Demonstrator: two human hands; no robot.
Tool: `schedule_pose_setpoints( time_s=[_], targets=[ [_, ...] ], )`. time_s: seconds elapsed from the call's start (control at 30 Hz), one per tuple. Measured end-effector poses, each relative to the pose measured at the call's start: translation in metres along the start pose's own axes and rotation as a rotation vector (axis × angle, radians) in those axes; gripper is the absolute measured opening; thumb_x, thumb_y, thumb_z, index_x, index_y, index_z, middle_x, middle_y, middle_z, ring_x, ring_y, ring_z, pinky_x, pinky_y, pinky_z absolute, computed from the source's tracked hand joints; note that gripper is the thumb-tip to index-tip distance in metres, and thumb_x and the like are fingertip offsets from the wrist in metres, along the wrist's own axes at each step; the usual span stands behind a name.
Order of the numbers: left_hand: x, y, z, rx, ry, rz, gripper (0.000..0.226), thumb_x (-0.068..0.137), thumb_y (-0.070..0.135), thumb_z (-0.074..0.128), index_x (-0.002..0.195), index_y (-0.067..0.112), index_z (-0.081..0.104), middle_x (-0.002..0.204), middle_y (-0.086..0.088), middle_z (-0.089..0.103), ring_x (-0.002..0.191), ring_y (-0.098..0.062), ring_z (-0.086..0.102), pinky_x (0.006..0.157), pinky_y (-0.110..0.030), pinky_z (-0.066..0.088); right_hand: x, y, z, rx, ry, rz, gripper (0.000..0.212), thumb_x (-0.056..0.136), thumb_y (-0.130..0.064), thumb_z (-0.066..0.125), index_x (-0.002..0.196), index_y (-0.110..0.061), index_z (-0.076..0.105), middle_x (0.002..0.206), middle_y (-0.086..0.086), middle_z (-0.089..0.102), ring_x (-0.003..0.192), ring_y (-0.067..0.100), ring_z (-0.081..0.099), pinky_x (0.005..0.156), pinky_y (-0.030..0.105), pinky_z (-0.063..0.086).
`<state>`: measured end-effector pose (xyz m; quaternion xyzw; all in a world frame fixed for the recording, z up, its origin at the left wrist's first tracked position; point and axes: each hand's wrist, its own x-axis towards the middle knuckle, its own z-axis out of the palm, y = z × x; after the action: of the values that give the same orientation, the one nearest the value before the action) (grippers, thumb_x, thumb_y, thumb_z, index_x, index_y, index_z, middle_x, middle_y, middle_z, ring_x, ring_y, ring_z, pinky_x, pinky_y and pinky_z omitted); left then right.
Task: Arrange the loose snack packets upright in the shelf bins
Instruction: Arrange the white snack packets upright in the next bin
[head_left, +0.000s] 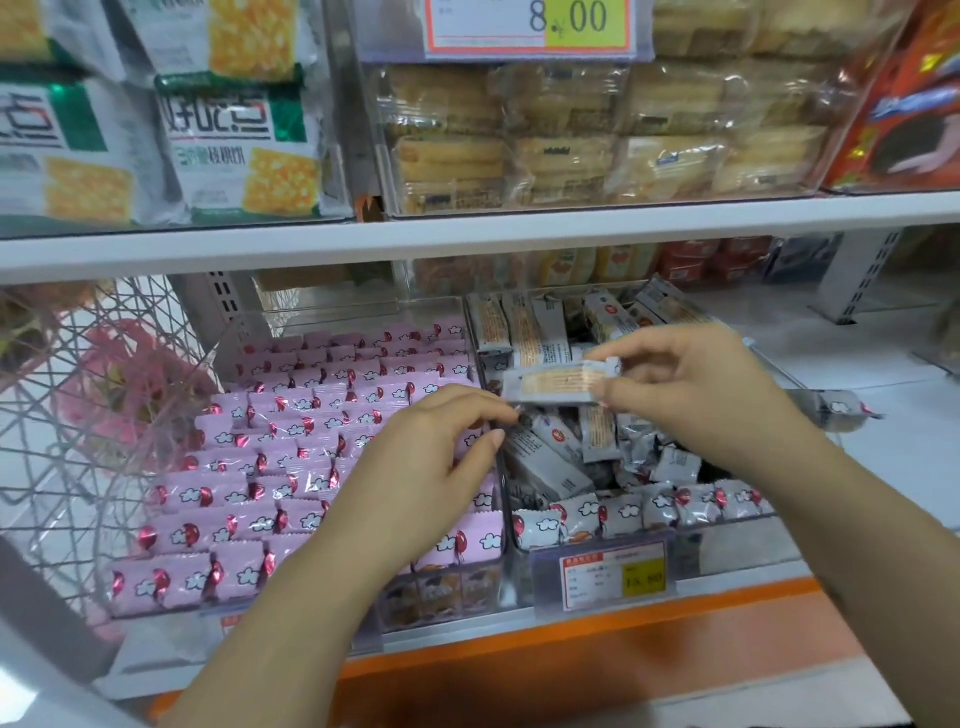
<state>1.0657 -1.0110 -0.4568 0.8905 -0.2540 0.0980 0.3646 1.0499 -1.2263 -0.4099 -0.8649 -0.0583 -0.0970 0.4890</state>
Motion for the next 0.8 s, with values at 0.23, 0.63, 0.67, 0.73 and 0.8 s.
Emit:
schedule_pose_setpoints(
  time_s=[0.23, 0.63, 0.67, 0.73, 0.8],
  targets=[
    [0.002, 0.0, 0.001, 0.017, 0.007, 0.008, 0.024, 0.094, 0.025, 0.053, 0.111, 0.036, 0.065, 0.106, 0.039, 0.049, 0.104, 0.014, 0.048, 0.091, -0.011, 0.041, 0.01, 0.017, -0.01, -0.099, 0.46, -0.171, 0.021, 0.083, -0.011, 0.07, 0.103, -0.017, 0.07, 0.081, -0.006, 0.068, 0.06, 0.001, 0.06, 0.055, 0.006, 0.046],
    [0.001, 0.0, 0.001, 0.012, 0.012, 0.027, 0.024, 0.093, 0.025, 0.053, 0.11, 0.037, 0.065, 0.108, 0.037, 0.051, 0.104, 0.013, 0.049, 0.093, -0.014, 0.044, 0.024, 0.042, -0.013, -0.632, 0.52, -0.208, 0.031, 0.086, -0.017, 0.066, 0.117, -0.012, 0.064, 0.109, 0.005, 0.063, 0.107, 0.025, 0.048, 0.086, 0.028, 0.033],
    [0.001, 0.0, 0.001, 0.011, 0.008, 0.028, 0.024, 0.093, 0.025, 0.053, 0.11, 0.038, 0.065, 0.109, 0.037, 0.05, 0.105, 0.013, 0.049, 0.092, -0.013, 0.043, 0.019, 0.034, -0.013, -0.602, 0.494, -0.251, 0.031, 0.087, -0.018, 0.065, 0.117, -0.014, 0.064, 0.108, 0.0, 0.063, 0.106, 0.021, 0.05, 0.086, 0.023, 0.032],
    [-0.001, 0.0, 0.0, 0.003, -0.002, 0.027, 0.025, 0.093, 0.026, 0.052, 0.106, 0.045, 0.061, 0.111, 0.038, 0.05, 0.104, 0.012, 0.051, 0.091, -0.009, 0.042, 0.009, 0.015, -0.009, -0.49, 0.281, -0.289, 0.029, 0.087, -0.024, 0.063, 0.115, -0.023, 0.064, 0.103, -0.017, 0.06, 0.096, 0.003, 0.055, 0.085, 0.015, 0.038],
    [-0.001, 0.001, -0.001, -0.003, -0.009, 0.023, 0.027, 0.093, 0.026, 0.052, 0.101, 0.052, 0.056, 0.111, 0.039, 0.049, 0.102, 0.012, 0.051, 0.088, -0.004, 0.039, 0.002, 0.001, 0.0, -0.409, -0.083, -0.202, 0.022, 0.087, -0.032, 0.061, 0.109, -0.035, 0.063, 0.095, -0.029, 0.056, 0.087, -0.011, 0.055, 0.078, 0.009, 0.045]
  ],
)
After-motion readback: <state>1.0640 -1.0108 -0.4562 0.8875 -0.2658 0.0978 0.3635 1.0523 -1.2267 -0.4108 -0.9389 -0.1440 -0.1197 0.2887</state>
